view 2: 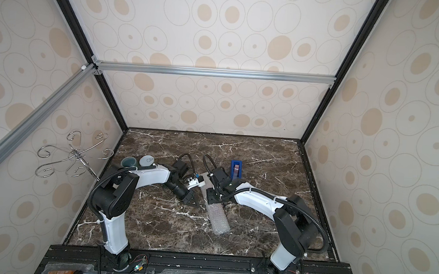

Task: Wrap wine bottles in bubble wrap
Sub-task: Stick the tape on the bubble wrap.

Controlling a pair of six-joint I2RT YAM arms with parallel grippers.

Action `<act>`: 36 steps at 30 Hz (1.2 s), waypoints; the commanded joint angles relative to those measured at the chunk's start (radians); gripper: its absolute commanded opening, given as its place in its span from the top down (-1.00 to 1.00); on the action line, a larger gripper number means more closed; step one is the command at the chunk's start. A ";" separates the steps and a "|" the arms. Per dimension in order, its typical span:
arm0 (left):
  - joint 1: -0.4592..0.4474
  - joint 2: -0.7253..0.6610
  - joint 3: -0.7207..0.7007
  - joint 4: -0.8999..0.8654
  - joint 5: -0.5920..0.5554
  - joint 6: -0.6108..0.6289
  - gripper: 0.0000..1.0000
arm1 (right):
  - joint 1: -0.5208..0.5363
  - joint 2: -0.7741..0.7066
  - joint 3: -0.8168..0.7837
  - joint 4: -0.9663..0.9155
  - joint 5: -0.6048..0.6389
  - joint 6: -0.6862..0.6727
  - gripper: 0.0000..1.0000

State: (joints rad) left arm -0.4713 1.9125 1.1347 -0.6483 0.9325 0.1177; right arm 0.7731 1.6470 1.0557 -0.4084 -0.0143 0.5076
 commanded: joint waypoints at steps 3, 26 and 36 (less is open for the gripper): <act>0.011 -0.016 -0.011 0.005 -0.017 0.005 1.00 | 0.006 0.025 0.010 -0.065 0.042 0.008 -0.09; 0.023 -0.052 -0.059 0.068 0.025 -0.062 1.00 | 0.121 -0.215 -0.145 -0.120 0.140 0.063 -0.50; 0.023 -0.093 -0.076 0.086 0.024 -0.123 1.00 | 0.243 -0.058 -0.081 -0.190 0.320 0.097 -0.55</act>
State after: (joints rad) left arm -0.4561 1.8553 1.0637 -0.5716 0.9424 0.0193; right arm 0.9966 1.5608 0.9379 -0.5488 0.2180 0.5831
